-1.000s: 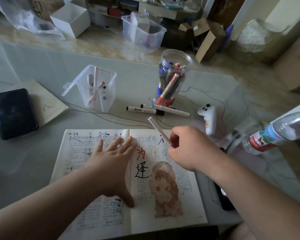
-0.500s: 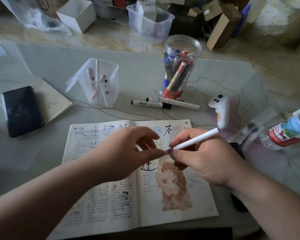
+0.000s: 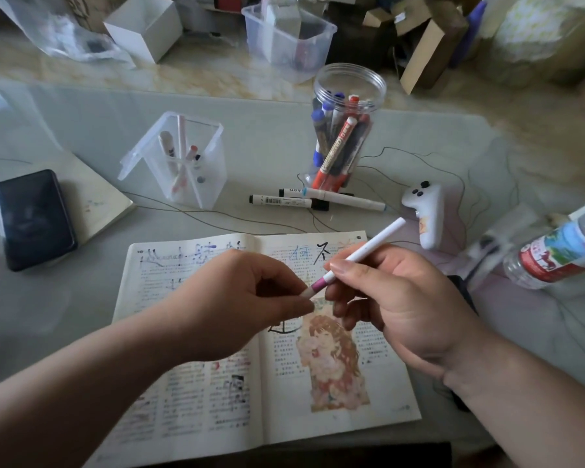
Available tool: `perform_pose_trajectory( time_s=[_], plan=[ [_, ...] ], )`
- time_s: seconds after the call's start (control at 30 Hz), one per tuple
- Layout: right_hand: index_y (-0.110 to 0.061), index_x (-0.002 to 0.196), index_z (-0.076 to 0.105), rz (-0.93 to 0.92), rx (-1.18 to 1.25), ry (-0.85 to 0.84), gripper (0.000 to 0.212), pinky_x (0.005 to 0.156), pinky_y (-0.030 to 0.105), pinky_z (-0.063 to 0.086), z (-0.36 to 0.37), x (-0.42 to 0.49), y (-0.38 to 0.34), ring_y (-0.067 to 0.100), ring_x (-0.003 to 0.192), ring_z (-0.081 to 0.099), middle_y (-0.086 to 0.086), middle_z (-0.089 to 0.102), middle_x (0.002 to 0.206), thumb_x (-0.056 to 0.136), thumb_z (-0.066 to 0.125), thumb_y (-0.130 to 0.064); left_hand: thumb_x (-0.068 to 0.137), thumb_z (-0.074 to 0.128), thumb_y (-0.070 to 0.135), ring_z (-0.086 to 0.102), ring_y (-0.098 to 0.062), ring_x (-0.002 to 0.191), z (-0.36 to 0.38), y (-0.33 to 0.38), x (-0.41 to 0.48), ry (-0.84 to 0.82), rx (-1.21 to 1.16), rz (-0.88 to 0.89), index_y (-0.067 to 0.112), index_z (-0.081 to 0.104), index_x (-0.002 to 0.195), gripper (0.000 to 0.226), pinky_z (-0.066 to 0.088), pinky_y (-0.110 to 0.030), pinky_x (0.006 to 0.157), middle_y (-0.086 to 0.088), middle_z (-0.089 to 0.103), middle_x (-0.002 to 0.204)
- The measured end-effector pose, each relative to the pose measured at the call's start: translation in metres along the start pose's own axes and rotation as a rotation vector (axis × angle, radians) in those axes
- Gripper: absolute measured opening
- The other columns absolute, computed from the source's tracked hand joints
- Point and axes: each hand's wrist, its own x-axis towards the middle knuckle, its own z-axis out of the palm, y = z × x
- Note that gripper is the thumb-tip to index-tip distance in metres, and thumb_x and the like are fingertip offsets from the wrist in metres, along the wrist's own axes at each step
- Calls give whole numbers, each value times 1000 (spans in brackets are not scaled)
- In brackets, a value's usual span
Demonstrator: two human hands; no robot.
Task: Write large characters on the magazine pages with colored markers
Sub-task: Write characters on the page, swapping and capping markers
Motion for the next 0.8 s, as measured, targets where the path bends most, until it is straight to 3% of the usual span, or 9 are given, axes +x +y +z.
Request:
perform_pose_trajectory(
  time_s=[0.1,0.2,0.3,0.4,0.53,0.6,0.67,0.73,0.8],
  plan=[
    [0,90,68,-36,-2,46,28,56,30,50,1,0,4,19,69,61,11,70,78,85,68,-27,79,80,39,68,-2,64,-4,5,-3,-57,0,-29,36,77,76,6,55,-25,66,13,74,72],
    [0,91,61,30,-36,17,27,62,37,55,3,-1,4,27,70,66,16,70,79,96,57,-26,76,73,52,67,0,65,-7,7,-5,-33,22,16,34,77,80,19,53,-21,66,16,74,73],
    [-9,90,57,116,-312,-122,31,46,28,44,6,-8,1,23,45,53,13,59,56,102,48,-37,70,68,53,65,-12,65,-11,6,-1,90,-285,35,27,79,88,33,56,-33,64,1,75,80],
    [-20,88,66,79,-483,-188,35,44,25,33,9,-10,2,15,41,37,1,45,47,94,51,-52,73,71,32,61,-20,63,-13,6,2,76,-624,-27,13,80,90,27,53,-30,58,-17,74,86],
    [-17,88,70,6,-365,-173,25,42,19,29,6,-7,1,9,43,33,-3,42,50,95,63,-40,75,70,11,67,-22,64,-19,9,1,54,-785,-66,-3,75,83,17,58,-27,61,-23,70,79],
    [-16,88,71,-37,-203,-124,10,41,17,30,0,-4,-3,9,45,37,4,50,56,83,65,-22,70,71,3,72,-27,68,-22,8,1,89,-838,-90,-6,71,88,20,60,-29,64,-25,72,83],
    [-8,89,72,-78,-18,-79,14,40,20,33,-8,-3,-8,14,48,42,14,58,64,77,65,-8,67,70,-3,73,-30,70,-24,8,1,102,-882,-105,-6,69,89,22,61,-31,66,-25,72,85],
    [-5,87,74,-142,94,-44,14,42,23,38,-12,-3,-13,18,52,48,20,63,70,74,68,-5,66,72,-5,73,-32,69,-24,9,0,72,-870,-120,-4,71,86,20,61,-32,66,-25,72,82],
    [-5,88,76,-199,149,-36,12,45,24,42,-11,-4,-14,19,55,53,20,65,71,76,71,-3,69,76,-3,74,-32,69,-21,13,-3,24,-706,-142,-3,74,87,18,61,-29,65,-25,73,80]
  ],
)
